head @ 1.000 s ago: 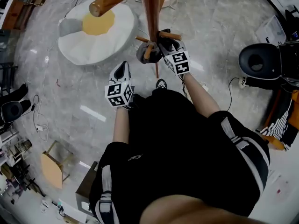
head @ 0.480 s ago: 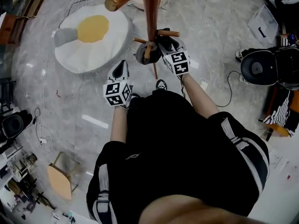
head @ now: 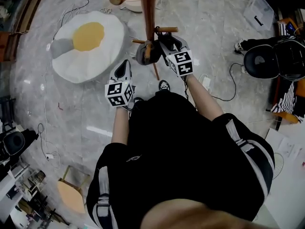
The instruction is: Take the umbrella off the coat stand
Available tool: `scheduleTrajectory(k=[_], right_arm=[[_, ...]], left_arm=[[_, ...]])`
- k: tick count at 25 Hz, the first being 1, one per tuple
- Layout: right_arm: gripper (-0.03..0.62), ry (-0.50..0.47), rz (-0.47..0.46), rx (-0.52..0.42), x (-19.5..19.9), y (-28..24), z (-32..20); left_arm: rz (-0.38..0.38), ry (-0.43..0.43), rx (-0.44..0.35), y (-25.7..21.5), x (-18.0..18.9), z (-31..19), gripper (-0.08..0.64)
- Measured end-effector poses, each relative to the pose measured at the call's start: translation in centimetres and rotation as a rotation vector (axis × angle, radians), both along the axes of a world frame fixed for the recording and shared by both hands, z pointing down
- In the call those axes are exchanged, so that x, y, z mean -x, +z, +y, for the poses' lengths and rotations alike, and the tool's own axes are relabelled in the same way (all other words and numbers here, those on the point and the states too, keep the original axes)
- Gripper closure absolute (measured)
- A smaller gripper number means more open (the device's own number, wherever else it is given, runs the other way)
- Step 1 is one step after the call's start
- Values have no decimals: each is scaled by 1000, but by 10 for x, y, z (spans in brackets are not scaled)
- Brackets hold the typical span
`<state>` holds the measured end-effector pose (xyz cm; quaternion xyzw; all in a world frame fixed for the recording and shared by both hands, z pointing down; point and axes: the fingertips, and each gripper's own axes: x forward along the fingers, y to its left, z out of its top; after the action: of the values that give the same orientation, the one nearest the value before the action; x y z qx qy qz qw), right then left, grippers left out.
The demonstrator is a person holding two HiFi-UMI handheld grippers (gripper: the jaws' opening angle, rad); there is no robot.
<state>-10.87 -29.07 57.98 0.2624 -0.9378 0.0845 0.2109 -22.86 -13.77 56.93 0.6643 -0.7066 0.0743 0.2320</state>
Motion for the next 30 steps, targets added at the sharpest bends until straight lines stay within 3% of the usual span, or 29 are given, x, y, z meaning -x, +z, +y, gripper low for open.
scheduleTrajectory(k=[10,30], right_arm=[[397,33,-9,-16,-1,-16,0],[397,108,-68,-44,-42,-41,6]], left_arm=[[0,33,-15,-6,3,-2,561],[1,101,-26,-5,-27,-6,561]])
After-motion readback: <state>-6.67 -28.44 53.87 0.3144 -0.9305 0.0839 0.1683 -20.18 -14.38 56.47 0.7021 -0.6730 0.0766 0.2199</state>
